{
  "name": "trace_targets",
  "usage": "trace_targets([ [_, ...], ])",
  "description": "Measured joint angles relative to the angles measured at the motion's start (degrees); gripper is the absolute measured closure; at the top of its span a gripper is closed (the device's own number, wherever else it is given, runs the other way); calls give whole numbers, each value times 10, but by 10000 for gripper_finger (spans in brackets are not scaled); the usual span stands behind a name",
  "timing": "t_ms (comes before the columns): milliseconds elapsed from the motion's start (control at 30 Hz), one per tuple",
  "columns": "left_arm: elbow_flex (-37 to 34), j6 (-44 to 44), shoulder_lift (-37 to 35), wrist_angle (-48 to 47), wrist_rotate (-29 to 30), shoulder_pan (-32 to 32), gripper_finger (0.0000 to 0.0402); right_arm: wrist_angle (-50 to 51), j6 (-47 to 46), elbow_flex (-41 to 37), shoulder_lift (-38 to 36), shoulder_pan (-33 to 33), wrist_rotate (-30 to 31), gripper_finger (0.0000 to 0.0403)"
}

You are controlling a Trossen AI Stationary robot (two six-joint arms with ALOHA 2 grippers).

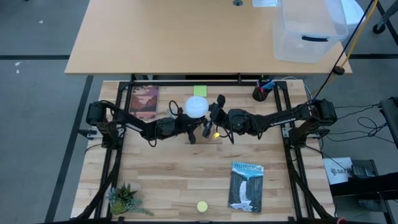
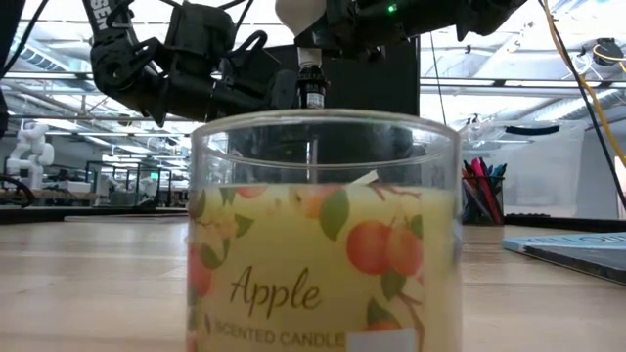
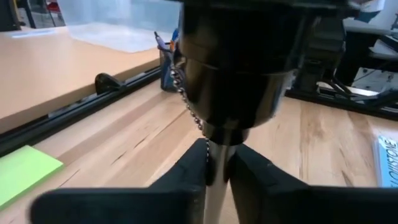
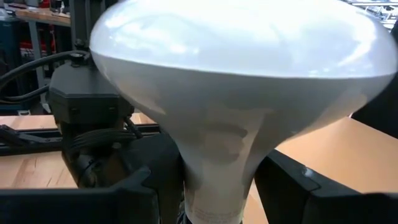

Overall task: Screw lightbulb
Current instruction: Remove the lightbulb from the lamp

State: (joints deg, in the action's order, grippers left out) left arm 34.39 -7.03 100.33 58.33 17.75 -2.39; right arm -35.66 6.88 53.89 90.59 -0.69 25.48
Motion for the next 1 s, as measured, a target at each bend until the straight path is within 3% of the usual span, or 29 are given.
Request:
trace_targets([
  [67,0,7,0,0,-4,0,365,0,-3,0,0,1,0,238],
  [200,0,22,0,-2,-13,-1,365,0,-4,0,-1,0,-2,238],
  [600,2,46,-2,-29,-124,-14,365,16,10,-1,-4,-1,-51,238],
  [1000,2,44,-2,-35,-142,-13,365,24,4,0,-12,-2,-64,238],
])
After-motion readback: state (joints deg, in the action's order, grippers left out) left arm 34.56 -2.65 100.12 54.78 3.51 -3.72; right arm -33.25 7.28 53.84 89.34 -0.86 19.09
